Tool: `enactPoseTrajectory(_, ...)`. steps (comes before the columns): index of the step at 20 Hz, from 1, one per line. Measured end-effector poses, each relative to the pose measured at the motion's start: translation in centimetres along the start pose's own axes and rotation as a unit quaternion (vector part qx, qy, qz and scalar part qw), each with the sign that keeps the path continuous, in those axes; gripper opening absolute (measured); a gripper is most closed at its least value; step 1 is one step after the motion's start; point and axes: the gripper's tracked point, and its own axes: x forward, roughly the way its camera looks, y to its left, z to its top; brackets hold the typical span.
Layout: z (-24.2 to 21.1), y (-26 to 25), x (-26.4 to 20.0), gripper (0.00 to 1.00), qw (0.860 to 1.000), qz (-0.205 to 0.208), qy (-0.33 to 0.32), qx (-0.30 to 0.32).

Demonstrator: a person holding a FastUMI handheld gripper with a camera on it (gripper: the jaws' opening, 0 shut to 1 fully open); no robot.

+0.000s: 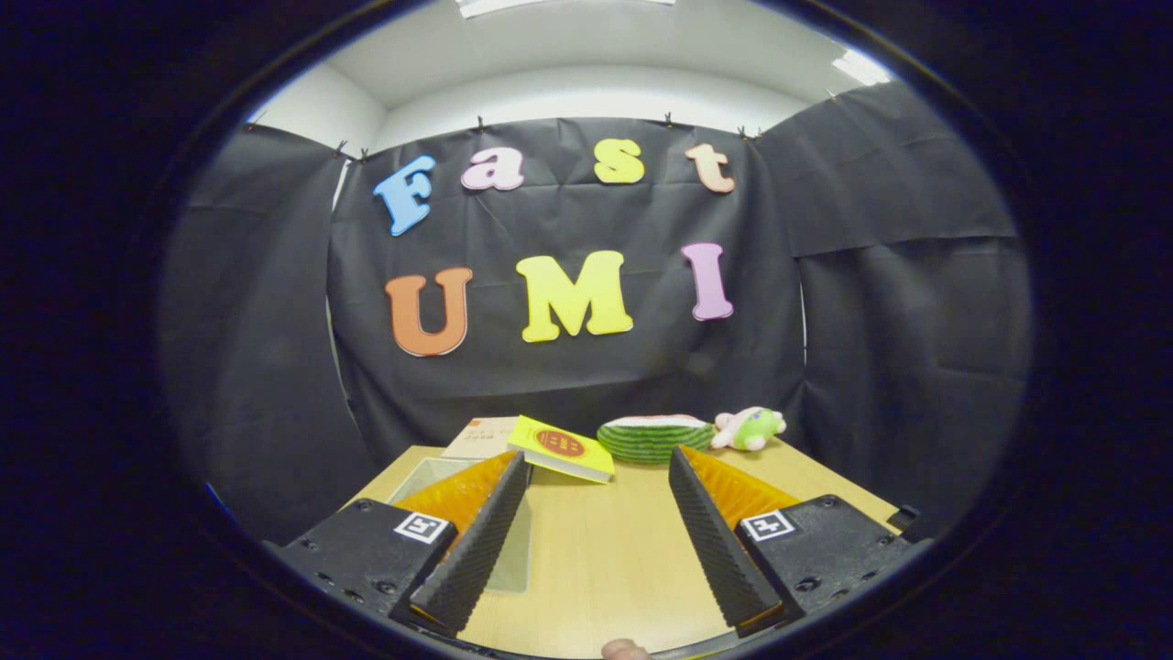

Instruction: Open the storage box then place both shoes into the box .Put the left shoe in first, then the right shoe, with the right side of both shoes facing outward in a uniform manner.

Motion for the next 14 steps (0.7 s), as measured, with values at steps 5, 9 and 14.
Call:
enactPoseTrajectory(5,1.7,-4.1,-2.1,1.0,0.999,-0.022,-0.025,0.006)
enactPoseTrajectory(9,3.6,-5.0,-3.7,1.0,0.998,-0.019,-0.06,0.019)
enactPoseTrajectory(14,5.5,-4.8,-5.6,1.0,0.996,-0.024,-0.085,0.004)
